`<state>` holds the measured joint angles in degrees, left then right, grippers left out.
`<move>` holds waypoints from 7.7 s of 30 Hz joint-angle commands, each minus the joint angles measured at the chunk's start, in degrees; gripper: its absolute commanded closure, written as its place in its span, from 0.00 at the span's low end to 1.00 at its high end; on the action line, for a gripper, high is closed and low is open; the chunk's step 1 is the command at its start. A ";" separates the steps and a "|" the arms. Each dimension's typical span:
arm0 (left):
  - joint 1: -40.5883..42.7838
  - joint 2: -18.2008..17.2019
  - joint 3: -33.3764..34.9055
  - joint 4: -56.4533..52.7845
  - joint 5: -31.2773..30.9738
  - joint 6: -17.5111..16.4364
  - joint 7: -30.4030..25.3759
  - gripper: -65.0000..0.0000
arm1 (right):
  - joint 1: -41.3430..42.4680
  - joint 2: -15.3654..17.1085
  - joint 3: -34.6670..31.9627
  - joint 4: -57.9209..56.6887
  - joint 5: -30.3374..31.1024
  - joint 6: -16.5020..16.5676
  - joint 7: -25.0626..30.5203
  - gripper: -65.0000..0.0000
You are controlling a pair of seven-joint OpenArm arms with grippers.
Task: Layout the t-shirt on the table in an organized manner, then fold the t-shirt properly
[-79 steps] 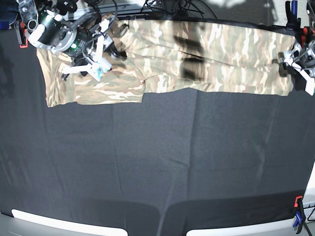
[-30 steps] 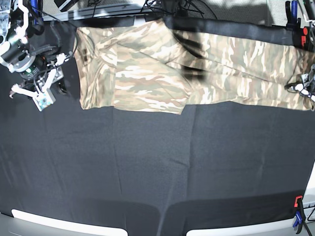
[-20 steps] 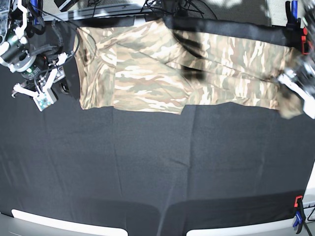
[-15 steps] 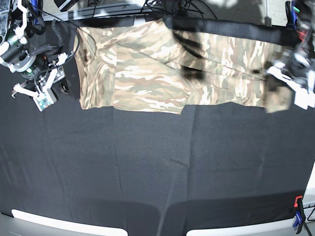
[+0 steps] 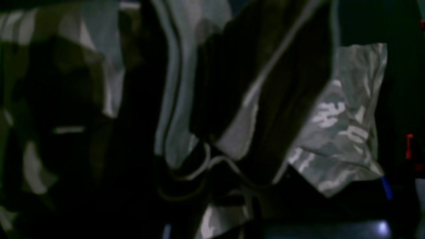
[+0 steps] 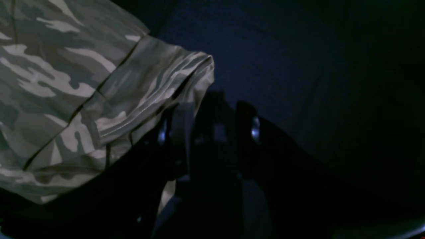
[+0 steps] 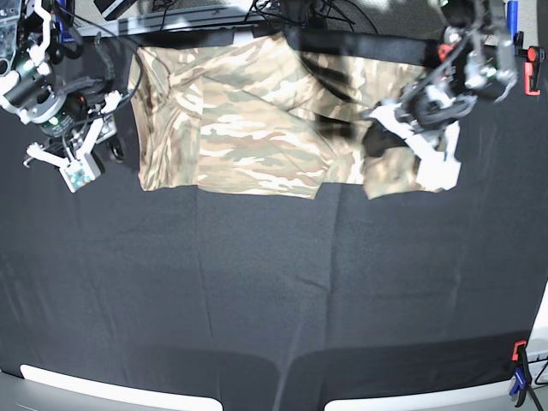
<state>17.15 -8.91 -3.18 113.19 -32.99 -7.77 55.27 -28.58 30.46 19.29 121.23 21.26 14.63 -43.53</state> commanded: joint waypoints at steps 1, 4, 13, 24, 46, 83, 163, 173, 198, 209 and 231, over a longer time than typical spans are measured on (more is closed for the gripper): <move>-0.42 -0.15 0.37 1.05 -0.39 -0.28 -1.40 1.00 | 0.15 0.79 0.52 0.79 0.42 0.00 1.01 0.67; -0.48 -0.15 1.51 1.01 -0.44 -0.37 -2.27 0.95 | 0.15 0.79 0.52 0.79 0.44 0.00 0.94 0.67; -0.79 -0.17 4.07 1.01 -6.25 -5.75 -2.10 0.54 | 0.15 0.79 0.52 0.79 0.42 0.00 0.83 0.67; -6.19 -0.22 3.87 1.03 -6.21 -6.03 -3.13 0.54 | 0.15 0.81 0.52 0.79 2.05 0.00 -0.02 0.62; -8.11 -2.73 3.87 1.03 9.60 -5.97 -8.26 0.54 | 8.61 0.83 0.57 -21.62 27.76 9.03 -17.46 0.56; -7.80 -2.69 3.87 1.01 9.57 -5.95 -9.11 0.54 | 12.39 -8.74 0.50 -33.51 38.16 21.84 -27.67 0.56; -7.26 -2.73 3.87 1.01 16.17 -5.95 -8.24 0.54 | 10.51 -4.31 10.10 -22.45 39.15 25.37 -21.64 1.00; -6.38 -2.75 3.87 1.03 17.18 -5.97 -9.05 0.54 | 6.56 -13.64 -1.73 3.10 35.69 20.81 -21.62 1.00; -5.40 -16.02 -15.32 1.03 7.02 -3.85 -6.93 0.54 | 16.02 -35.65 -45.00 -5.35 -0.31 13.79 -10.84 1.00; -5.40 -16.04 -15.87 1.03 6.97 -4.26 -6.97 0.54 | 25.42 -39.46 -46.80 -23.39 3.50 13.68 -10.21 0.88; -5.35 -15.80 -15.87 1.03 -2.36 -8.20 -4.55 0.54 | 33.31 -39.46 -39.52 -14.64 19.82 23.96 -17.16 0.57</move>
<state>12.38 -24.05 -18.72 113.14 -34.83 -16.01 51.92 3.66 -8.43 -20.01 105.56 39.81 38.39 -62.15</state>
